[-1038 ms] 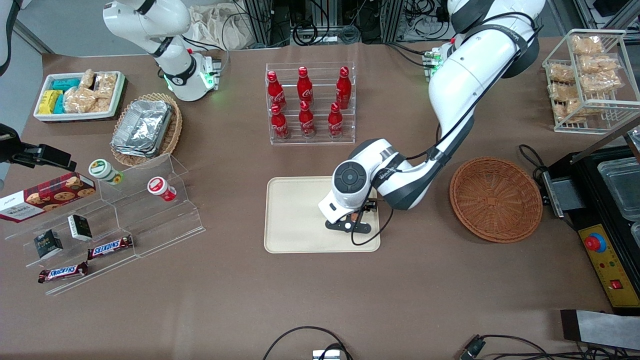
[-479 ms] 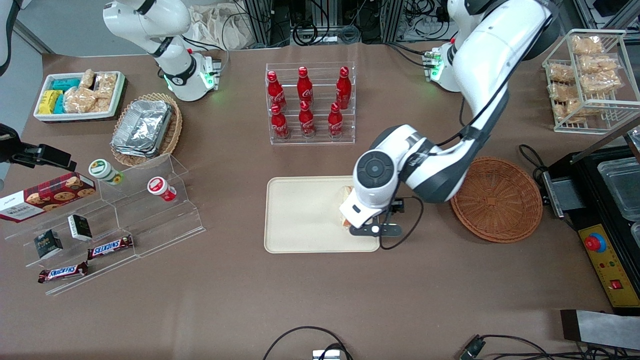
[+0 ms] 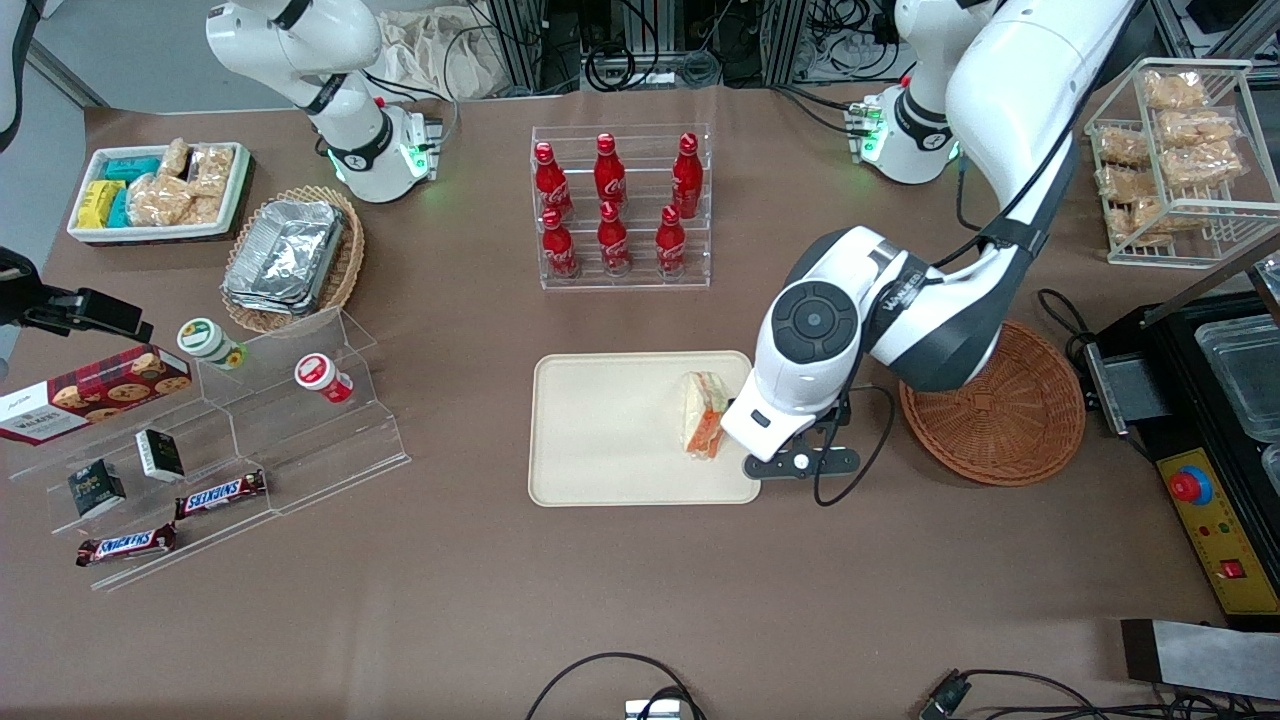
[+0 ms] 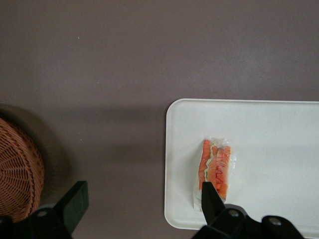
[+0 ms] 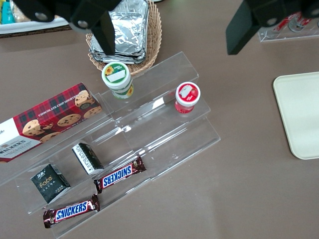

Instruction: Place sandwich from basket to tray

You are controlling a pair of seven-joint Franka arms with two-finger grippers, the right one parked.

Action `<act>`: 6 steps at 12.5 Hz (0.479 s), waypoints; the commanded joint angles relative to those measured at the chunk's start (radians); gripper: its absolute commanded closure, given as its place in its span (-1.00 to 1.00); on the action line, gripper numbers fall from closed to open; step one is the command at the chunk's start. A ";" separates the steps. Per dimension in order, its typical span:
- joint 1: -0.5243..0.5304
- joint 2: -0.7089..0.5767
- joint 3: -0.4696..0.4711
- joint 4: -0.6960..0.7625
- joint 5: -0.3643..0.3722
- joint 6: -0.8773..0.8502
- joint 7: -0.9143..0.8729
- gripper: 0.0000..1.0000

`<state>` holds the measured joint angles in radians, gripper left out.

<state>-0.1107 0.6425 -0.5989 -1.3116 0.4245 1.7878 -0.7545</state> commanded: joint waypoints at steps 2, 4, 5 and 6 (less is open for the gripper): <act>0.049 -0.082 0.001 -0.006 -0.016 -0.073 -0.022 -1.00; 0.068 -0.118 0.001 -0.005 -0.023 -0.111 -0.014 -1.00; 0.095 -0.128 0.001 -0.005 -0.047 -0.126 -0.009 -1.00; 0.108 -0.133 0.001 -0.005 -0.050 -0.128 -0.006 -1.00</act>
<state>-0.0289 0.5367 -0.5956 -1.3085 0.3989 1.6824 -0.7688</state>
